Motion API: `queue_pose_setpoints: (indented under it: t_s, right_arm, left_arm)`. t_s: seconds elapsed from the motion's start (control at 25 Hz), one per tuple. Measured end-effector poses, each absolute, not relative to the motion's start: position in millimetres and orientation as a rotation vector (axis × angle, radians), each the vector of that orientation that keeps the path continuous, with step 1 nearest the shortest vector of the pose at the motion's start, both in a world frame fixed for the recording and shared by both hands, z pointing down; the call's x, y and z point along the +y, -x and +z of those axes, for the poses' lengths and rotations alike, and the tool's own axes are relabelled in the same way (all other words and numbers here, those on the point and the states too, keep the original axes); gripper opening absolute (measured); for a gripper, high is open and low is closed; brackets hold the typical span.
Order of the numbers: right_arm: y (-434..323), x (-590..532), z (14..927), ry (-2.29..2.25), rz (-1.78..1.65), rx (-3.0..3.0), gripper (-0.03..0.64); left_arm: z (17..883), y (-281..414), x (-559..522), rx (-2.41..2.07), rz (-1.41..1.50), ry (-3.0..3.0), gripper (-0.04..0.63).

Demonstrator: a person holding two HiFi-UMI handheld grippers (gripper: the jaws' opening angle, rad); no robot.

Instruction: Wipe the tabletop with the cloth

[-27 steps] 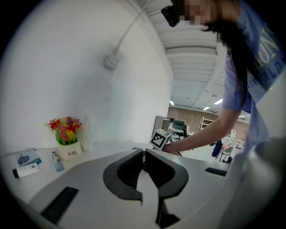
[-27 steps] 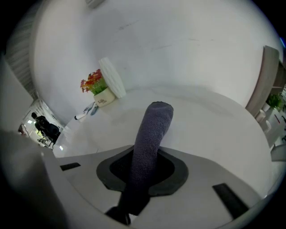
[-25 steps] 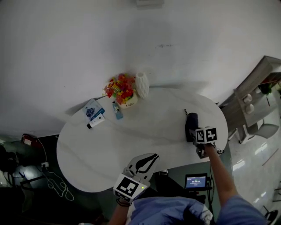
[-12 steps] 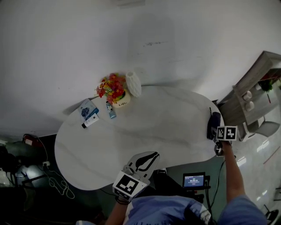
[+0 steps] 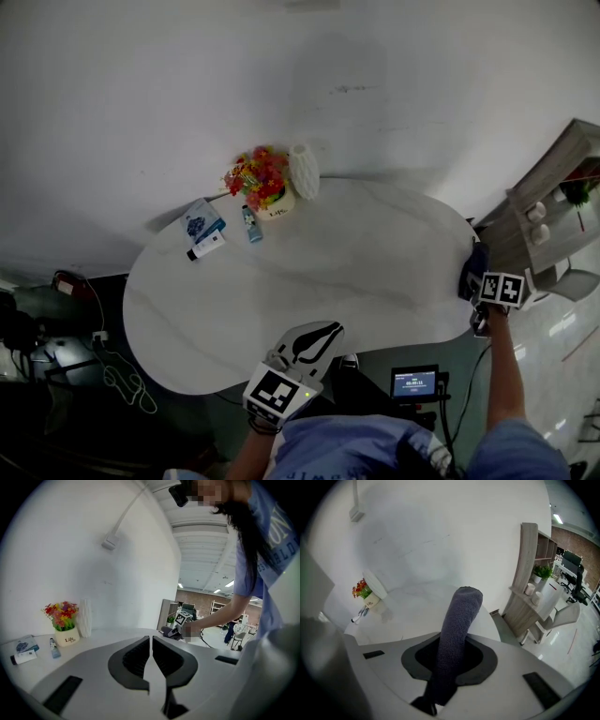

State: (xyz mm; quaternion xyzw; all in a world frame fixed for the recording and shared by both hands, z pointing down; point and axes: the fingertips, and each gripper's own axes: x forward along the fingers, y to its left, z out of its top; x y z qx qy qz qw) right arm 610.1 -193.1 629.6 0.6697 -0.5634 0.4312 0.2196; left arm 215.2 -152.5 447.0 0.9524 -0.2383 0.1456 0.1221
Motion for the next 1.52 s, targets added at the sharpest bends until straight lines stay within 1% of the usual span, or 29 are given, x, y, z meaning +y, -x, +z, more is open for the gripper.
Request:
queue_pose_setpoints:
  t_s: [0.24,0.48,0.72,1.08,1.32,1.52]
  right_arm:
    - [-537.0,-213.6,602.3,-1.788,1.146,-1.699,0.074]
    - [-427.5,-236.1,578.8,-1.681,1.097,-1.833,0.074]
    - [-288.3,-252.2,564.8,-1.542,1.059,-1.959,0.074]
    - [-55.3,-248.8,558.2,-1.217,0.988,-2.147,0.074]
    - [91.7,-224.7,559.7,-0.944,0.94,-2.251,0.074]
    - [195.2,-191.4,568.6,-0.697,0.88,-2.3,0.074]
  left_arm:
    - [443.3,-165.7,-145.2,-0.794,0.373,-2.748,0.015]
    - [436.9,-89.5,-131.5,-0.889,0.345,-2.723,0.015]
    - [440.5,11.1,-111.0,-0.993,0.363,-2.682,0.015]
    - [448.1,158.6,-79.0,-1.2,0.342,-2.572,0.015]
    - [453.6,226.3,-53.8,-1.34,0.311,-2.493,0.015]
    - [457.4,261.1,-34.3,-1.434,0.256,-2.411,0.015]
